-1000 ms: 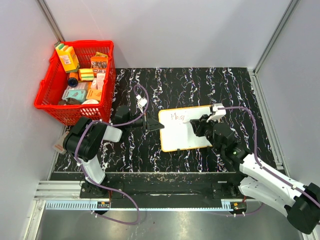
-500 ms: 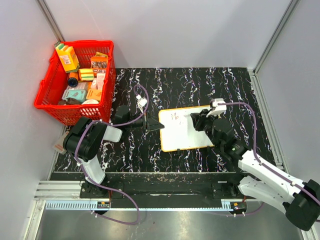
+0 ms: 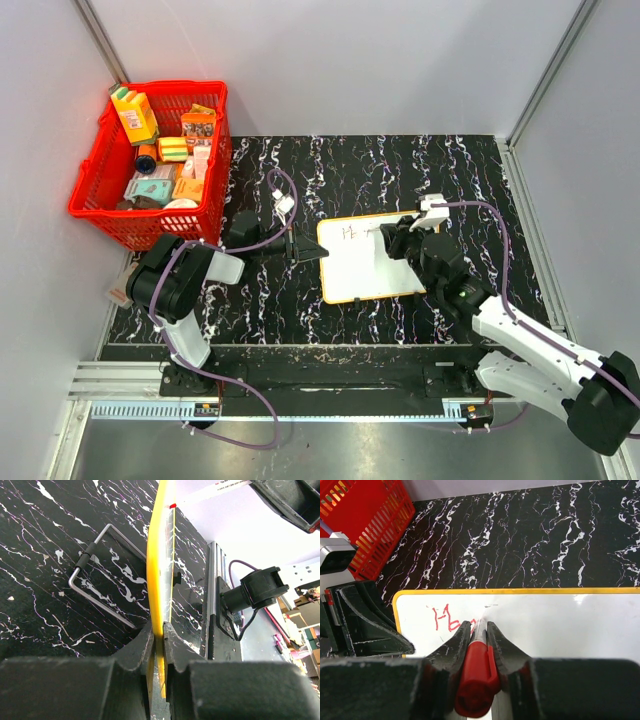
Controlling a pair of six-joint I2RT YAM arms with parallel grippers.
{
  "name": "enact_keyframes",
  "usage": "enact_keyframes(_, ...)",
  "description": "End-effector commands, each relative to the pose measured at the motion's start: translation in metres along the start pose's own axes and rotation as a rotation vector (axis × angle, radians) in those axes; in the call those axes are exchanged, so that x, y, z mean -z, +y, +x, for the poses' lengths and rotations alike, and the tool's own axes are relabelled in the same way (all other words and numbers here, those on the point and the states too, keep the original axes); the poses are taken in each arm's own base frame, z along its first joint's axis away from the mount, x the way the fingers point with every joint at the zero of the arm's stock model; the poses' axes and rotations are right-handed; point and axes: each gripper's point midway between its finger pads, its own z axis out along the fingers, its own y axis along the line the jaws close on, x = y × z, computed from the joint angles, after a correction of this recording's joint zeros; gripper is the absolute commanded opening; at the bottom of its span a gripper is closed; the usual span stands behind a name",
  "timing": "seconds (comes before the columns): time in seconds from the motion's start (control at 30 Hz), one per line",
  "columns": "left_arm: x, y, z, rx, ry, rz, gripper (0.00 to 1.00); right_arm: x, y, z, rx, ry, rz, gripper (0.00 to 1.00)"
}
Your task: Write a sentence on the whiteboard
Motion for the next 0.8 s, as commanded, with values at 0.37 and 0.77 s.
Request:
enact_keyframes(0.37, -0.001, -0.010, -0.007, -0.112, -0.020, 0.052, 0.00, 0.005, -0.005, -0.022, -0.027, -0.066, 0.027, 0.00)
enact_keyframes(0.77, -0.001, -0.010, -0.007, -0.110, -0.019, 0.053, 0.00, 0.009, -0.005, -0.001, -0.035, -0.007, 0.004, 0.00)
